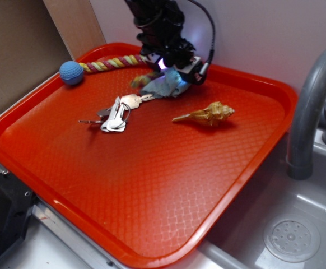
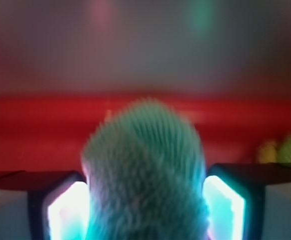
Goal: Grab the blue cloth.
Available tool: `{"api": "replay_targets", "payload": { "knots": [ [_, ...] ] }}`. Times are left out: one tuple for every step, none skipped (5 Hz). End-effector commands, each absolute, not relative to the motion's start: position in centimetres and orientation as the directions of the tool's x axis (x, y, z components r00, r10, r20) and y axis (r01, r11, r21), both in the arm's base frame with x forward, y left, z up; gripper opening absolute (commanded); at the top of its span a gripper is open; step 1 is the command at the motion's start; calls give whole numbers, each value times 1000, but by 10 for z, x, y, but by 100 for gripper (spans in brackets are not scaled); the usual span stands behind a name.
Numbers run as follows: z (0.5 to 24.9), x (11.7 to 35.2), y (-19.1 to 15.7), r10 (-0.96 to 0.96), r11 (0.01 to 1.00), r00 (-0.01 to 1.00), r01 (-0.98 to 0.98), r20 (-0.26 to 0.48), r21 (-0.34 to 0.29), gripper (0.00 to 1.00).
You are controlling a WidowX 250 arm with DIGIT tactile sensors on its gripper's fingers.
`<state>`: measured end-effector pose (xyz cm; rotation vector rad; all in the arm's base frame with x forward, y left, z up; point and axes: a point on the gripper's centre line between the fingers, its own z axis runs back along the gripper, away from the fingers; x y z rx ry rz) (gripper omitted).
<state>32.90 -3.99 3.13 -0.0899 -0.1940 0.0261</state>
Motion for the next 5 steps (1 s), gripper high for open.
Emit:
{"api": "replay_targets", "payload": {
  "knots": [
    [47, 314, -50, 30, 993, 982, -8, 186, -114, 0],
    [54, 305, -53, 15, 993, 977, 10, 211, -117, 0],
    [66, 297, -51, 25, 995, 973, -1, 229, -104, 0],
    [99, 287, -45, 48, 998, 975, -37, 216, -53, 0],
    [149, 281, -47, 113, 994, 964, -109, 243, -27, 0]
  ]
}}
